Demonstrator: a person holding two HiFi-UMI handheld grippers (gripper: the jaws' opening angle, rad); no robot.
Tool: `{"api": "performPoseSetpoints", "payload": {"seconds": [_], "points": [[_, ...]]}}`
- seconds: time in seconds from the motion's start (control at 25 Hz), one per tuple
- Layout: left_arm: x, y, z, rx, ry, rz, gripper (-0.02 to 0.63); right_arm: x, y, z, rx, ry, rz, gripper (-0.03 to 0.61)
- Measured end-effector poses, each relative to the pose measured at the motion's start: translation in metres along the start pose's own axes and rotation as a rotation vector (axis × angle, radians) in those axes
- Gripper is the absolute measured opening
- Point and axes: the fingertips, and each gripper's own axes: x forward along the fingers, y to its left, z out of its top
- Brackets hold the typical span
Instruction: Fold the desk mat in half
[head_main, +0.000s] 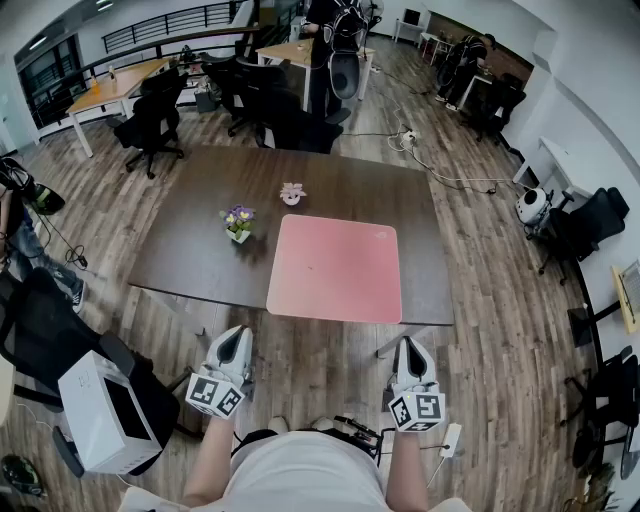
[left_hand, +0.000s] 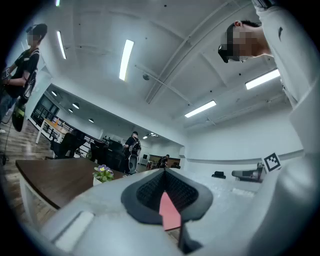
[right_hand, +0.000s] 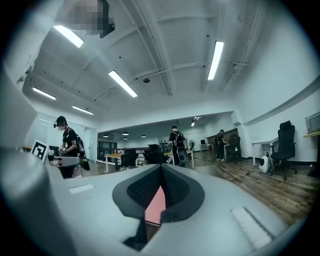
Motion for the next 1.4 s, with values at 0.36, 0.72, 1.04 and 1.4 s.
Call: {"api": "performPoseSetpoints", "payload": {"seconds": [0.36, 0.72, 1.04, 1.4], "points": [[0.000, 0.003, 0.000, -0.019, -0.012, 0.025, 0.005, -0.007, 0.001, 0.007, -0.029, -0.003, 0.004, -0.002], [-0.014, 0.004, -0.004, -0.032, -0.014, 0.054, 0.005, -0.011, 0.009, 0.001, -0.023, 0.016, 0.047, -0.002], [-0.030, 0.010, 0.003, 0.082, 0.023, 0.050, 0.005, -0.010, 0.024, -0.004, -0.021, 0.036, 0.060, 0.000], [-0.042, 0.038, 0.013, 0.080, 0.037, 0.051, 0.005, -0.006, 0.046, -0.004, -0.028, 0.035, 0.022, 0.000]]}}
